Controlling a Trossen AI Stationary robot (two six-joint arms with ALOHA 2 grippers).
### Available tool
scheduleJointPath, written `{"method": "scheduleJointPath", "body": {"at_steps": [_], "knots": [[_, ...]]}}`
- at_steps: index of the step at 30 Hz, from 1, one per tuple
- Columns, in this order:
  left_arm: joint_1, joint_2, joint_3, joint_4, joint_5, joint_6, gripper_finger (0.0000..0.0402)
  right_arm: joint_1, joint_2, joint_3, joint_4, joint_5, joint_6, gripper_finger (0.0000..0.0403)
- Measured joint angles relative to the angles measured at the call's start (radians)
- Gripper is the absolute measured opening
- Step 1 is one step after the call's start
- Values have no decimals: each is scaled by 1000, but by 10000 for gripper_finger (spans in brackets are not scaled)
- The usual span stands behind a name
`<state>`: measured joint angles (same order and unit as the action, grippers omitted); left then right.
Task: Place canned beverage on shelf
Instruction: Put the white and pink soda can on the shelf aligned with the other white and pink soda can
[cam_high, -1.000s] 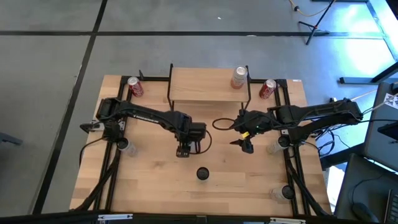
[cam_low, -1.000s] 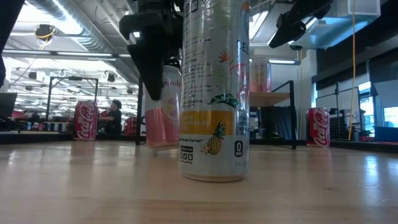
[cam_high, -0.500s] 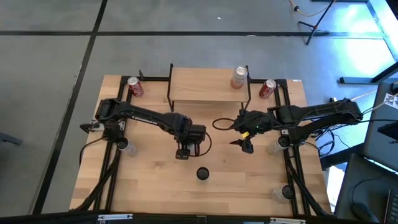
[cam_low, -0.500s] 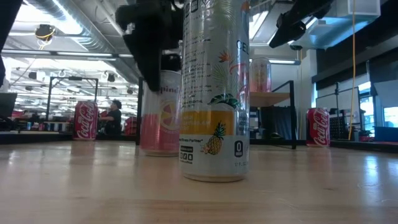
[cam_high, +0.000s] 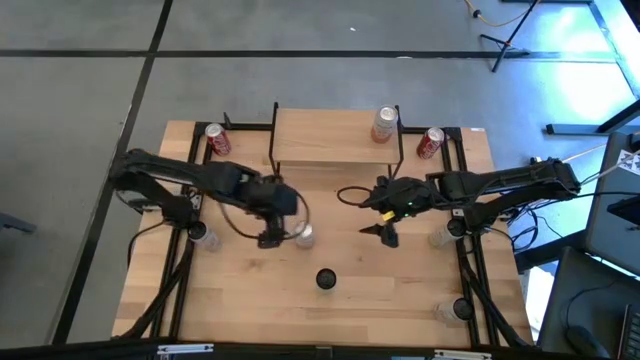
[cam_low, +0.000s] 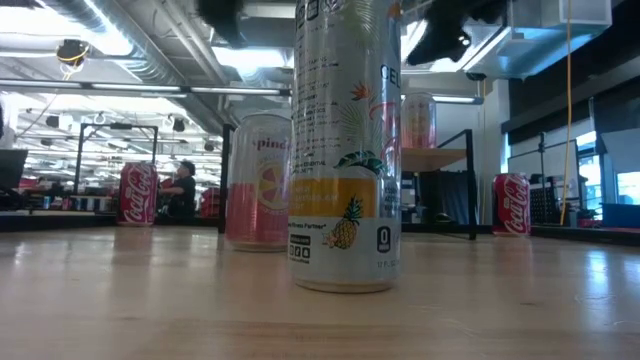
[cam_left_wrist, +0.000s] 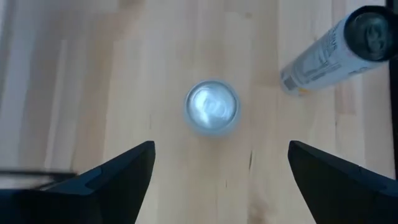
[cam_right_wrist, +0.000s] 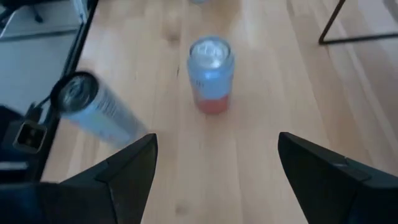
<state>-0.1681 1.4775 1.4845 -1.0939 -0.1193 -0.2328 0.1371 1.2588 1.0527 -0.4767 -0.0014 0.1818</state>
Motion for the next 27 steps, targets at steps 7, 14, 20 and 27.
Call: {"method": "scheduleJointPath", "body": {"at_steps": [7,14,20,27], "knots": [[-93,-268,-281,94,-92,-252,357,0,155,0,272,9,-3,321],[-212,-433,-427,172,-163,-447,357,0,332,1,566,9,-3,321],[-246,-459,-430,177,-209,-467,357,0,454,2,714,18,2,321],[-247,-458,-429,177,-200,-465,357,-7,549,1,793,71,-4,321]]}}
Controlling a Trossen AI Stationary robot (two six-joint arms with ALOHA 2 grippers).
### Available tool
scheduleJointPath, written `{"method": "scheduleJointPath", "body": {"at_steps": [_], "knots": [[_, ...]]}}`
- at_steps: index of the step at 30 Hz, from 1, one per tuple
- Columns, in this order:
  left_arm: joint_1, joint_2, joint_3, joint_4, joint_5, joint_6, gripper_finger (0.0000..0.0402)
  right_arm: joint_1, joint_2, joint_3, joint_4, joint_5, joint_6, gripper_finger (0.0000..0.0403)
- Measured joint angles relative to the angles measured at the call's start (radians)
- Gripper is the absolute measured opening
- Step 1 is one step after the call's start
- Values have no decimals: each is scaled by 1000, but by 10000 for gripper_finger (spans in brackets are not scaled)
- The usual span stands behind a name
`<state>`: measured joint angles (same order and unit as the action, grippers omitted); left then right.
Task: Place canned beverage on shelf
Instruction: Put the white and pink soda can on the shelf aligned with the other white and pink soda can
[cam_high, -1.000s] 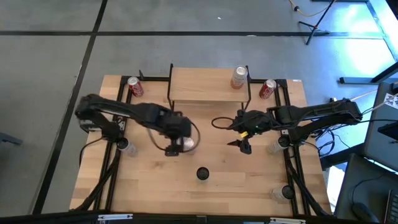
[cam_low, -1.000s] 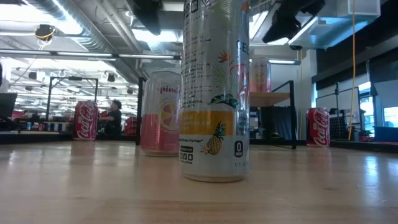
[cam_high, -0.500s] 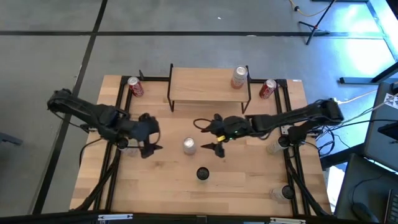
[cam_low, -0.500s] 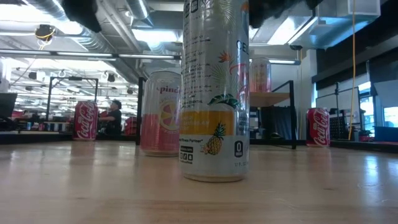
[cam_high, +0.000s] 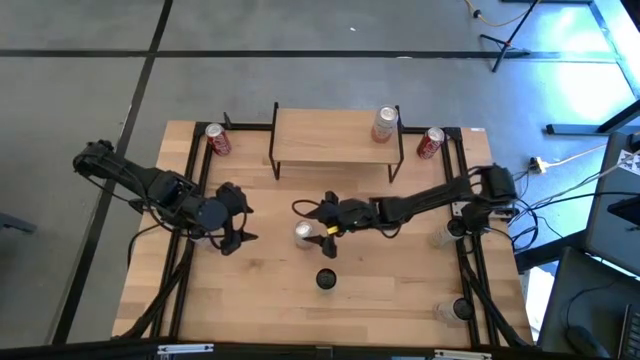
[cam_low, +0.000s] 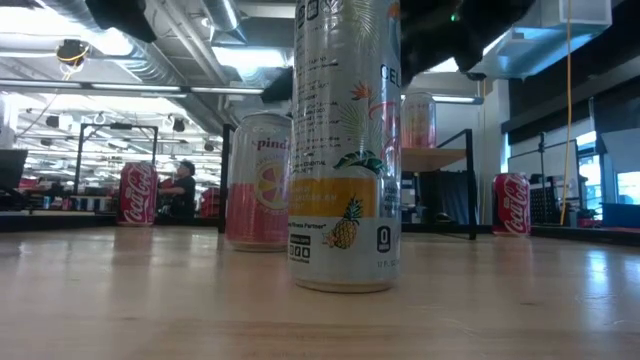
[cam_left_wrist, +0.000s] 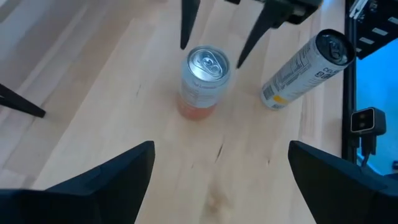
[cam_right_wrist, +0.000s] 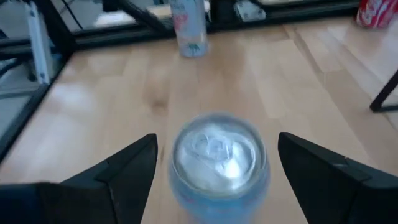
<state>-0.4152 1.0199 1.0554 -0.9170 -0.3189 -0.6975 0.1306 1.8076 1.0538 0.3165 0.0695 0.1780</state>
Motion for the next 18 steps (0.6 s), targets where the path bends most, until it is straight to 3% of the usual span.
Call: {"method": "scheduleJointPath", "body": {"at_steps": [18], "knots": [[0,0,0,-3,2,1,357,0,94,2,89,3,-17,321]]}}
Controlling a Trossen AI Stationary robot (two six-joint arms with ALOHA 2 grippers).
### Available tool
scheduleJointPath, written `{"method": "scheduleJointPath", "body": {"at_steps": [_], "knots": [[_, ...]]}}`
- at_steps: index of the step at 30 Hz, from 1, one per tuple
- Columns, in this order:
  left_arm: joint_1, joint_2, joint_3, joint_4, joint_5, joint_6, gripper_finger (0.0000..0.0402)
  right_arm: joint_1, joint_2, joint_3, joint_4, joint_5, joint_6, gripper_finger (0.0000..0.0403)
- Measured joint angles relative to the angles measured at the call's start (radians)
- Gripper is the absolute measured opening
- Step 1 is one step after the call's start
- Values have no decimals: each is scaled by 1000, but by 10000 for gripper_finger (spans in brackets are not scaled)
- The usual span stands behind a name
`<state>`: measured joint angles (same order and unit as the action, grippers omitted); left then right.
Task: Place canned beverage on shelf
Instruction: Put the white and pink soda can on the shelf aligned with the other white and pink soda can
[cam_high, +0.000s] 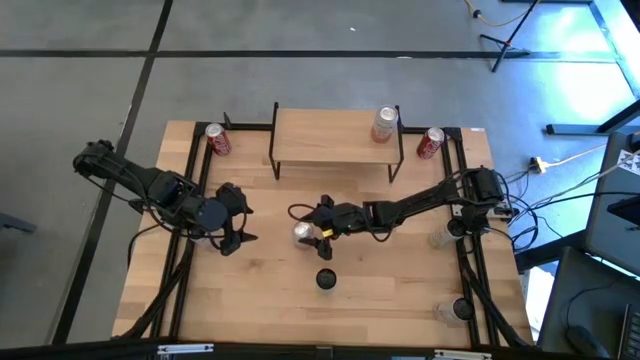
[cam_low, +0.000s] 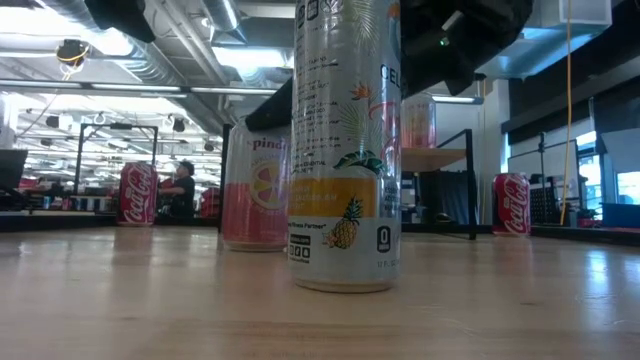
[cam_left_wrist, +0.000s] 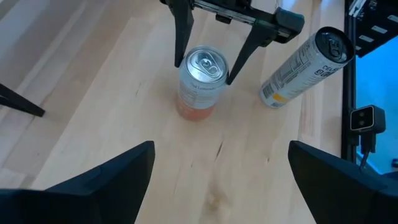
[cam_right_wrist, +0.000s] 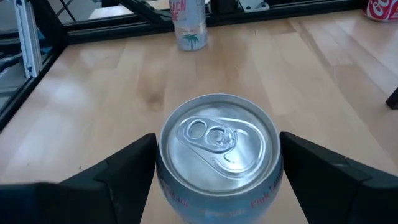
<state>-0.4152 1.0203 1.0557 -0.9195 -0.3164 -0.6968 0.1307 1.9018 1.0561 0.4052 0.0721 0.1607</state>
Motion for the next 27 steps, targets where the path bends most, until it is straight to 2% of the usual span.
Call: {"method": "scheduleJointPath", "body": {"at_steps": [21,24,27], "knots": [[0,0,0,9,-7,0,357,0,15,-2,9,7,-11,321],[0,0,0,9,-7,0,357,0,15,-2,1,7,-8,309],[0,0,0,10,-7,0,357,0,15,-1,-1,8,16,275]]}}
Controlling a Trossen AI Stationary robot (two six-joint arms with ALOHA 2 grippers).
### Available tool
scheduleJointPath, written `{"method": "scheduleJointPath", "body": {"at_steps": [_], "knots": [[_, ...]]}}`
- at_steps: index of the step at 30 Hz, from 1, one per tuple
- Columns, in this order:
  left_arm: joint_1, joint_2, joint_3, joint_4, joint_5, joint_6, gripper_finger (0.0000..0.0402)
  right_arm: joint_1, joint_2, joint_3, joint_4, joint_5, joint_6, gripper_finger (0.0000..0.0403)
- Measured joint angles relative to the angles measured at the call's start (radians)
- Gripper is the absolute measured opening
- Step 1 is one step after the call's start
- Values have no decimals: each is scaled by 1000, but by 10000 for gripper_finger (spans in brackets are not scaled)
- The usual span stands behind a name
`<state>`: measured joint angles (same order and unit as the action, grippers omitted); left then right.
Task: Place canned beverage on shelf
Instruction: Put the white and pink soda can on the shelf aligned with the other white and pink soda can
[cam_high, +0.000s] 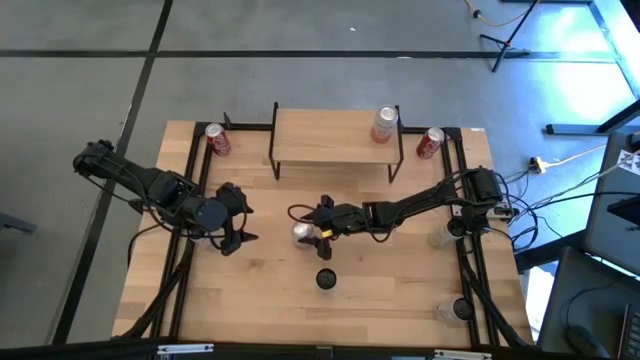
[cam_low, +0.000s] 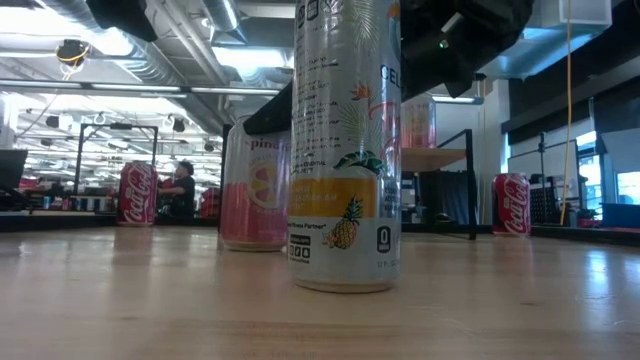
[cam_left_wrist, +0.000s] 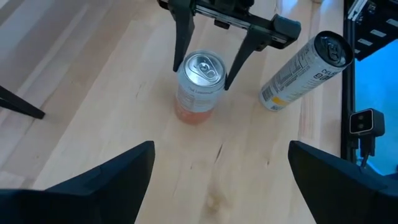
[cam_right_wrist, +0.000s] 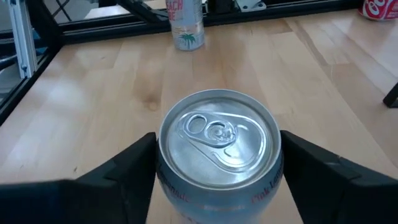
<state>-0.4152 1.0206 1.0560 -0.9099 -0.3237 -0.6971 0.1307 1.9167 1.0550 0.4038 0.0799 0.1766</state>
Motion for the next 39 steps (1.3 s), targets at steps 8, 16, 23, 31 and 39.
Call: {"method": "scheduleJointPath", "body": {"at_steps": [8,16,23,31,39], "knots": [[0,0,0,6,3,0,357,0,-5,-1,8,27,74,247],[0,0,0,6,30,0,357,0,-69,-8,-41,97,139,255],[0,0,0,6,60,-1,357,0,-219,-6,-169,150,170,254],[0,0,1,10,57,-7,357,-1,-468,-4,-420,228,186,254],[0,0,0,58,6,-9,357,-40,-721,-2,-657,382,185,255]]}}
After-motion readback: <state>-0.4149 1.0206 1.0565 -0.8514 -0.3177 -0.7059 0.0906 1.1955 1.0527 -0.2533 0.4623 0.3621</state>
